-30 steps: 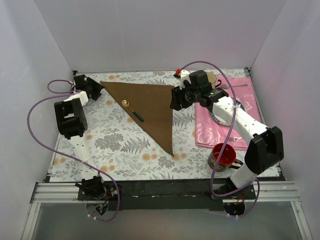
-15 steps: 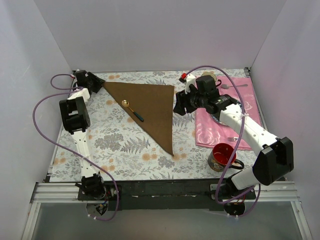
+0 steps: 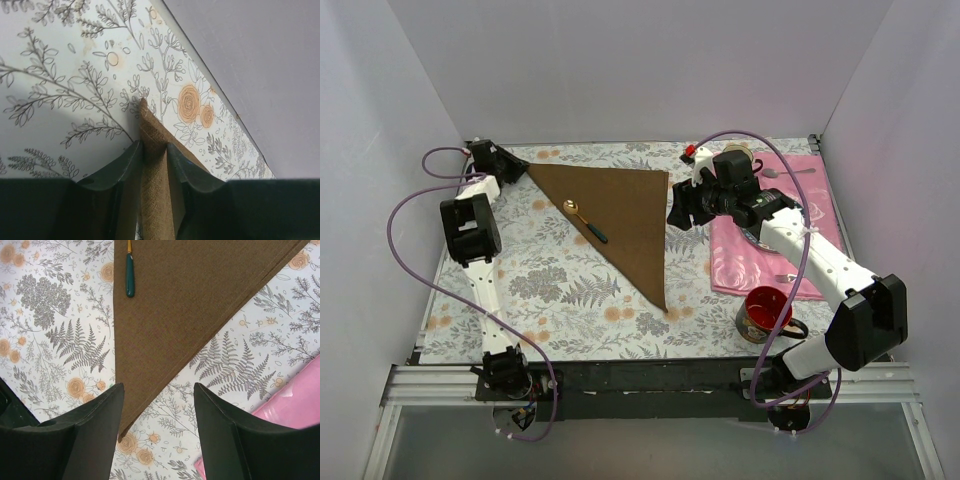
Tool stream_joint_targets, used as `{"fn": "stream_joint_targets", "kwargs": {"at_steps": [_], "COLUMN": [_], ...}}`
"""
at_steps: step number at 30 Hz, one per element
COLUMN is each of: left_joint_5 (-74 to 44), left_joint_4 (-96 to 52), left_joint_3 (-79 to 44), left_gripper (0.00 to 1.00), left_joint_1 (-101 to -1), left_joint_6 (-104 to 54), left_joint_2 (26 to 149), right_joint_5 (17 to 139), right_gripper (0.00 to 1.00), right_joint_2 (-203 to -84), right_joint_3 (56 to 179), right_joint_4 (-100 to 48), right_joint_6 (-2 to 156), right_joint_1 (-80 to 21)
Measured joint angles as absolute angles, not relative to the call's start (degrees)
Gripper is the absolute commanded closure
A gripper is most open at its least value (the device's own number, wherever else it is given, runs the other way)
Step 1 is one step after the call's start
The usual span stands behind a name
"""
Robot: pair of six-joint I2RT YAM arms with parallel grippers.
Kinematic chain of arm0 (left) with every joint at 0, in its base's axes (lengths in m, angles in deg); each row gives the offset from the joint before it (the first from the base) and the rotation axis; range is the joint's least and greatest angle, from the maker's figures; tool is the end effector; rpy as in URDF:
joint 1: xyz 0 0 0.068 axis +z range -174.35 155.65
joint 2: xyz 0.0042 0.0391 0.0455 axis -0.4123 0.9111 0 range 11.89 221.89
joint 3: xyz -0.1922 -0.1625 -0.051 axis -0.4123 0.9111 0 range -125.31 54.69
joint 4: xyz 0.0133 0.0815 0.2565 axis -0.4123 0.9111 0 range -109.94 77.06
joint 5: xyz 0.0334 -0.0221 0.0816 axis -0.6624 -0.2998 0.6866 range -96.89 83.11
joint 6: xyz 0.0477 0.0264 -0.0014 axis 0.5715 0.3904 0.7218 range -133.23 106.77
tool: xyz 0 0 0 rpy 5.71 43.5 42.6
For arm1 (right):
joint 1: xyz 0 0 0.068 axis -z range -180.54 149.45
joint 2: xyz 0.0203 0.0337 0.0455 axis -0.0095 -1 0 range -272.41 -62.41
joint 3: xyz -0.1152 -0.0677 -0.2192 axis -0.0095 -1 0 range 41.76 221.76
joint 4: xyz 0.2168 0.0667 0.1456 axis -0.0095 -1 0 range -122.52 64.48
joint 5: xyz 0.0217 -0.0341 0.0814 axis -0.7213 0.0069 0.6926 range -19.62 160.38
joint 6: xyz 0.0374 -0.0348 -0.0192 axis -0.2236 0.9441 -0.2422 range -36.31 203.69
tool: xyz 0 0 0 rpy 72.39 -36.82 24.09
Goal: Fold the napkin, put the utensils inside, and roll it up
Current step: Fold the napkin
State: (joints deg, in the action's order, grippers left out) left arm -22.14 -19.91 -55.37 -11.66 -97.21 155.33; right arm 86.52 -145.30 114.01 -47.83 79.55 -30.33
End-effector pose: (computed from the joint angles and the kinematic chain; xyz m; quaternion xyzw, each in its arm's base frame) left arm 0.5432 0.1124 0.1114 -0.6102 0.6271 -0.3687 0.3137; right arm 0.2911 0.1783 0.3117 -0.2584 0.8334 0.2559 0.4162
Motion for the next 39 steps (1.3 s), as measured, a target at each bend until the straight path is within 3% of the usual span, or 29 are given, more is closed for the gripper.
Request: {"fn": "stream_joint_targets", "kwargs": {"at_steps": [13,25,39], "left_joint_5": [-26.31,-26.23,-26.47], "left_joint_4": [-21.07,-21.04,-19.45], "left_joint_3": [-53.93,-35.33,-18.19], "left_gripper": [1.0,1.0,1.0], "left_joint_1": [-12.05,-17.58,-26.98], "left_joint_6": [-99.95,-100.45,-100.67], "left_joint_2": [154.26,135.77,119.81], "right_joint_5": [85.45,86.92,87.53], "right_gripper": [0.33,0.27,0.27], "right_joint_2": [-145.21,-138.44,-133.06], "right_joint_3": [114.01,111.19,104.72], "right_joint_4": [-48.2,-48.04,-47.93], "right_joint_6": [79.38,76.54,70.72], "right_joint_1": [-29.87,-29.76,-29.76]}}
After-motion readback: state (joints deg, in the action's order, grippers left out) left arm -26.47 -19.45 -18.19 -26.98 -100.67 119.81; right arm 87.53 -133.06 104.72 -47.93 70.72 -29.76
